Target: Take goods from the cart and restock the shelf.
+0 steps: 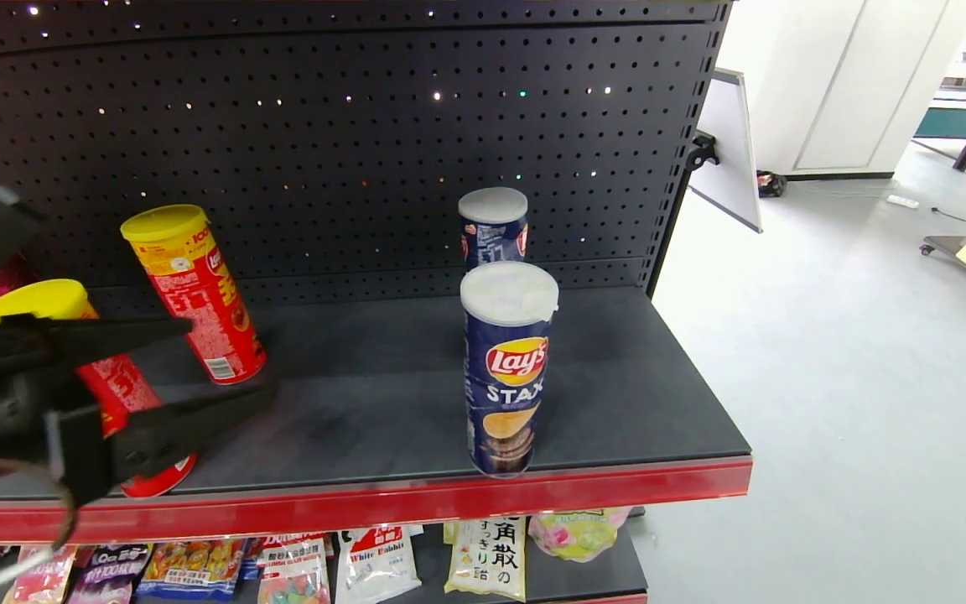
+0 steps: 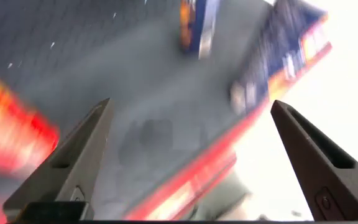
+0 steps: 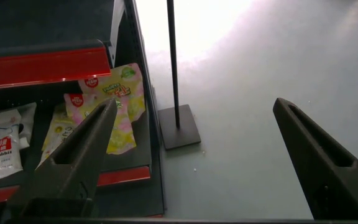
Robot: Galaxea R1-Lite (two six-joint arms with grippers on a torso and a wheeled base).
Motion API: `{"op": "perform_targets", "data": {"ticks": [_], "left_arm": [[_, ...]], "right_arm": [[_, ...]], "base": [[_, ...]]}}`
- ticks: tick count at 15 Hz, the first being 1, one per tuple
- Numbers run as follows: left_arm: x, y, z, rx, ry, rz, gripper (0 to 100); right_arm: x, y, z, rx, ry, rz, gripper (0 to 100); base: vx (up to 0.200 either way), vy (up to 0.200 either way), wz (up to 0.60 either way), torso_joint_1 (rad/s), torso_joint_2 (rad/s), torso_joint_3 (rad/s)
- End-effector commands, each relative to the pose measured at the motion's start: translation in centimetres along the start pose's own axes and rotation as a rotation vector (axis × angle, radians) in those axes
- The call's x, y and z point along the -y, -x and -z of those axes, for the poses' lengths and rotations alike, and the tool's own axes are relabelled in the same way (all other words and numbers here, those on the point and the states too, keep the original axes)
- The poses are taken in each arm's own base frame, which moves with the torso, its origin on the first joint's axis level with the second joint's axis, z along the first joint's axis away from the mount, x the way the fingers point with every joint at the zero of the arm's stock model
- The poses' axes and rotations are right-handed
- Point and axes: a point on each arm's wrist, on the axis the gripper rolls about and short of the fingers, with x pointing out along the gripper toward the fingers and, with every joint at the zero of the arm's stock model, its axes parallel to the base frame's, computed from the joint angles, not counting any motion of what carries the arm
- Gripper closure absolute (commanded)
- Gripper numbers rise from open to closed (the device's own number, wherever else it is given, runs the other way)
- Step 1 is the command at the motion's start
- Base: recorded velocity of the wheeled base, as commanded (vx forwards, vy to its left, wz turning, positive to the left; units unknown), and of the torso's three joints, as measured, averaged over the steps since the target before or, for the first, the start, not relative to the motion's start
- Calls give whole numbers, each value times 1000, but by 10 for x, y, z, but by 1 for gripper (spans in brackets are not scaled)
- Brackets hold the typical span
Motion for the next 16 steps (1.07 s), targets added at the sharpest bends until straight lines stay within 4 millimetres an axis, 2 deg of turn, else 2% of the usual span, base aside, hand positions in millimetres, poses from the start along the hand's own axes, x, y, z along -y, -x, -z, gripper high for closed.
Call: {"op": "perform_targets", "data": {"ticks": [1, 2, 4, 7, 9, 12, 16], "left_arm": [[29, 114, 69, 54, -67, -161, 0], [37, 127, 83, 93, -62, -217, 0], [50, 139, 104, 158, -23, -334, 0], [70, 147, 125, 159, 92, -480, 0], [78, 147, 150, 175, 193, -483, 0], [71, 137, 160, 185, 311, -538, 0], [55, 115, 167, 306, 117, -594, 0]], "right_arm": [[0, 0, 0, 0, 0, 0, 0], [0, 0, 0, -2, 1, 0, 0], [0, 0, 0, 0, 0, 0, 0], [0, 0, 0, -2, 1, 0, 0], [0, 0, 0, -2, 1, 0, 0], [0, 0, 0, 0, 0, 0, 0], [0, 0, 0, 0, 0, 0, 0]], "base": [[0, 0, 0, 0, 0, 0], [0, 0, 0, 0, 0, 0], [0, 0, 0, 0, 0, 0], [0, 0, 0, 0, 0, 0], [0, 0, 0, 0, 0, 0], [0, 0, 0, 0, 0, 0], [0, 0, 0, 0, 0, 0]]}}
